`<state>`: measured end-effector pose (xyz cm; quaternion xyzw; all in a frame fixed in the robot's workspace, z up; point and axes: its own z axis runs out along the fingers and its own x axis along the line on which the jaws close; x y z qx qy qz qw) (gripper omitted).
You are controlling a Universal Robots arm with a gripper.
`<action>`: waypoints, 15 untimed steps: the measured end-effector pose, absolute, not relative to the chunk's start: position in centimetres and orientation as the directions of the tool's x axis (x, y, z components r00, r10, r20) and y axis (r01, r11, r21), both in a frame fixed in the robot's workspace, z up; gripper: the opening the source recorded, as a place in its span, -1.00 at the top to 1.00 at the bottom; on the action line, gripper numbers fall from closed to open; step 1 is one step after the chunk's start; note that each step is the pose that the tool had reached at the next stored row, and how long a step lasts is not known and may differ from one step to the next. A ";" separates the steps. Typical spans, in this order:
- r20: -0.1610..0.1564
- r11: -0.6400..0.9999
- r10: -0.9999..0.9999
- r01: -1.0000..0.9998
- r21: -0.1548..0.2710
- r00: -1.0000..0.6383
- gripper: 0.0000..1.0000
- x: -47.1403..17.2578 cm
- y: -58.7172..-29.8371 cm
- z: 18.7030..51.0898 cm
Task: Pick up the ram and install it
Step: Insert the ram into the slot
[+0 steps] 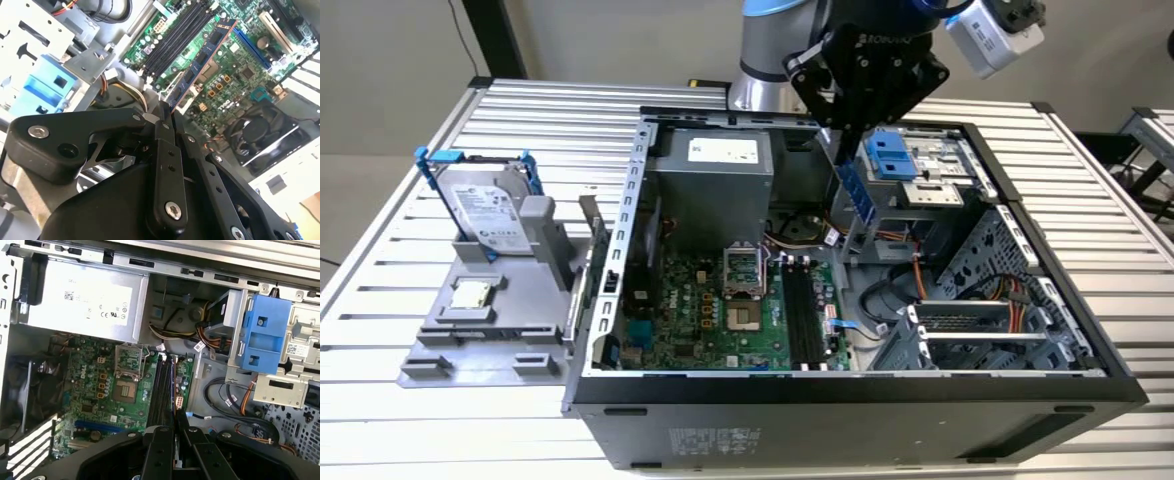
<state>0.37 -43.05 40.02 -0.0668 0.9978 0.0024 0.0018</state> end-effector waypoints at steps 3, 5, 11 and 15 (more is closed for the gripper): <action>-0.004 0.993 -0.119 -0.119 0.005 -0.993 1.00 0.4 -43.0 40.0; -0.004 0.993 -0.119 -0.119 0.005 -0.993 1.00 0.5 -43.0 40.0; -0.004 0.993 -0.119 -0.119 0.005 -0.993 1.00 0.5 -43.0 40.0; -0.004 0.993 -0.119 -0.119 0.005 -0.993 1.00 0.5 -43.0 40.0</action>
